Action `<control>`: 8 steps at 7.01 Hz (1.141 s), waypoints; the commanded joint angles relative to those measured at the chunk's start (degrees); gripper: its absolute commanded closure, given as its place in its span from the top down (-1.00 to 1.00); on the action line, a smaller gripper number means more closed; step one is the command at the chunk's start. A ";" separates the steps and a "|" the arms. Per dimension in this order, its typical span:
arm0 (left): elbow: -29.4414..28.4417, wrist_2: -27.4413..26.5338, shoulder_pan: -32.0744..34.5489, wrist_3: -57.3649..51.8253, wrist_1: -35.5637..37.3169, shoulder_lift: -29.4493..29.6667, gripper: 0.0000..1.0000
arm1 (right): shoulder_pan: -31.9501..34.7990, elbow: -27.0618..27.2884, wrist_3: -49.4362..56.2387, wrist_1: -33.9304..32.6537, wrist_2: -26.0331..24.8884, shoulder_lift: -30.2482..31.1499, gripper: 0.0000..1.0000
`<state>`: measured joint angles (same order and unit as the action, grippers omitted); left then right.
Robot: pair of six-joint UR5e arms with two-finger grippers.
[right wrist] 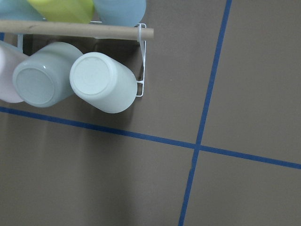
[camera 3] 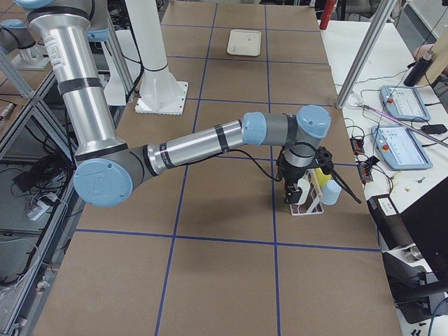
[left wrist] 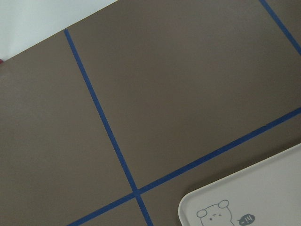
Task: Transfer IKEA cup to right arm and place on rack
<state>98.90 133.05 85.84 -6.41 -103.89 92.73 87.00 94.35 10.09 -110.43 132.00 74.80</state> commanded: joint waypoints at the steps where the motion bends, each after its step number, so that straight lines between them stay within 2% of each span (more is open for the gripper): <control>1: 0.68 0.54 0.21 0.26 -0.18 -0.18 0.99 | -0.69 0.48 -0.68 0.12 -0.08 0.43 1.00; 4: 1.82 0.63 0.30 0.26 -0.18 -0.27 0.99 | -0.78 0.74 -0.77 0.12 0.01 -0.45 1.00; 6: 3.91 0.63 0.30 0.17 0.17 -0.35 0.99 | -0.87 5.48 -0.78 0.04 0.09 0.08 1.00; 8: 5.94 0.45 0.30 0.17 0.35 -1.84 0.99 | -0.87 6.89 -0.60 3.00 0.88 5.51 1.00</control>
<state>103.33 133.61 86.13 -6.24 -103.62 91.80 86.14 100.02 9.35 -109.62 132.15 77.60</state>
